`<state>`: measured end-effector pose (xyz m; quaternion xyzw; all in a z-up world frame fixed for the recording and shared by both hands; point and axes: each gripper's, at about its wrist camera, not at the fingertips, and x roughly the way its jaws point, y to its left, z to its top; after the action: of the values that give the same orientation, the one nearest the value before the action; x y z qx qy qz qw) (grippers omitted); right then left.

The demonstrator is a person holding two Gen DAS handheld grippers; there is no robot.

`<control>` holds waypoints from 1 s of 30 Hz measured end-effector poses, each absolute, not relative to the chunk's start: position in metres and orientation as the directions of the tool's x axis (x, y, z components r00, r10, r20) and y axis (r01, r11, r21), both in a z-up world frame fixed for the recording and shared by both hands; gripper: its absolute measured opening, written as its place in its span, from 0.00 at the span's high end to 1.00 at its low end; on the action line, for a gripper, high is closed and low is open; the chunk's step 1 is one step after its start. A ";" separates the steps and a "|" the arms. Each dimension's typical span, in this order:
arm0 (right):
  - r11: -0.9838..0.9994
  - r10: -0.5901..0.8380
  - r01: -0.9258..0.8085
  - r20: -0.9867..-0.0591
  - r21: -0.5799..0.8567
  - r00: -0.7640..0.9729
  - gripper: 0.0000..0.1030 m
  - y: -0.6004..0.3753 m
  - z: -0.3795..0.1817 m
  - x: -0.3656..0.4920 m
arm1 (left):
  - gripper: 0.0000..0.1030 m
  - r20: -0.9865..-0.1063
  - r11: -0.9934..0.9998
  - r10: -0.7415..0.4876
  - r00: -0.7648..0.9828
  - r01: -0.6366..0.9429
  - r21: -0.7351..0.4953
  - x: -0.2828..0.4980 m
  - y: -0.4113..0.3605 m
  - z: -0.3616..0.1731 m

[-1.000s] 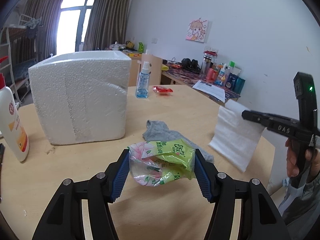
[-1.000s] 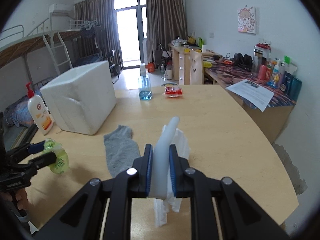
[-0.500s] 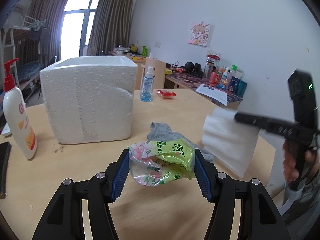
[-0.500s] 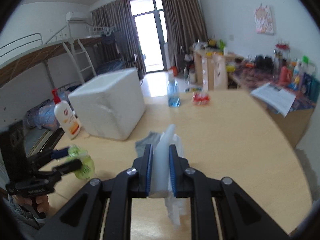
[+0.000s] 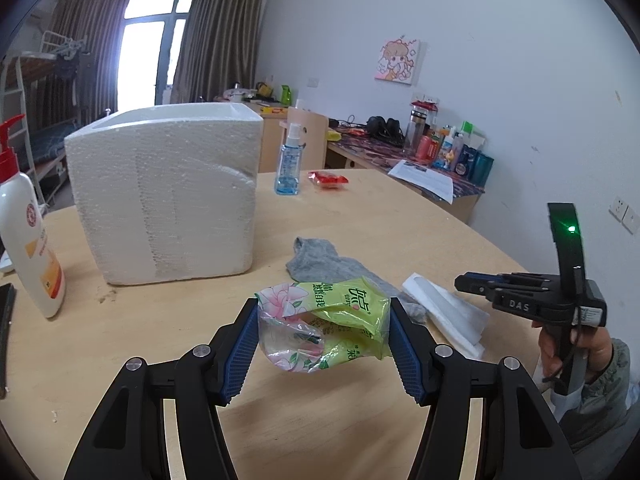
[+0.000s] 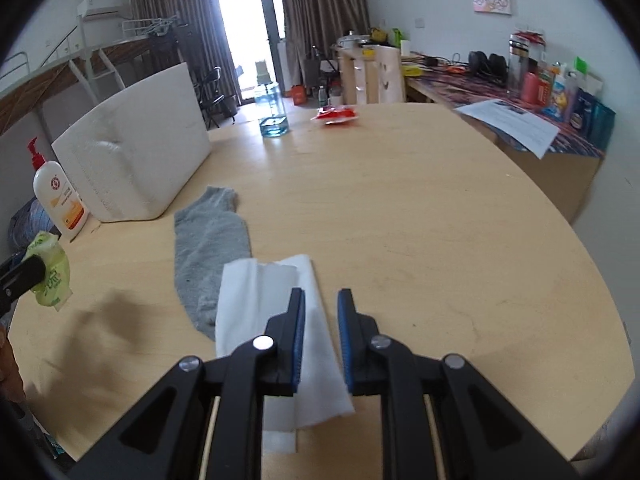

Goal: Organize soft objects
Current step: 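Lift the white roll off the tissue with the right tool while the left tool holds the packet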

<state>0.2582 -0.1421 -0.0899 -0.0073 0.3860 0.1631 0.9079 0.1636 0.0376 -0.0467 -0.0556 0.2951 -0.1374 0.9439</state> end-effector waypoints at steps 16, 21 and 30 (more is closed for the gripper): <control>0.919 0.312 -0.386 -0.742 0.078 0.593 0.81 -0.118 -0.108 0.249 | 0.39 -0.554 0.952 -0.305 0.775 0.242 -0.186 0.169 0.036 -0.052; 0.931 0.282 -0.360 -0.747 0.062 0.601 0.81 -0.123 -0.110 0.255 | 0.39 -0.555 0.952 -0.307 0.773 0.244 -0.187 0.168 0.036 -0.051; 0.941 0.300 -0.311 -0.753 0.133 0.585 0.86 -0.141 -0.111 0.263 | 0.39 -0.556 0.951 -0.309 0.772 0.246 -0.188 0.168 0.037 -0.052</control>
<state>0.2631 -0.1406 -0.1106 -0.0065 0.4218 0.1714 0.8903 0.1676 0.0366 -0.0520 -0.0520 0.3040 -0.1477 0.9397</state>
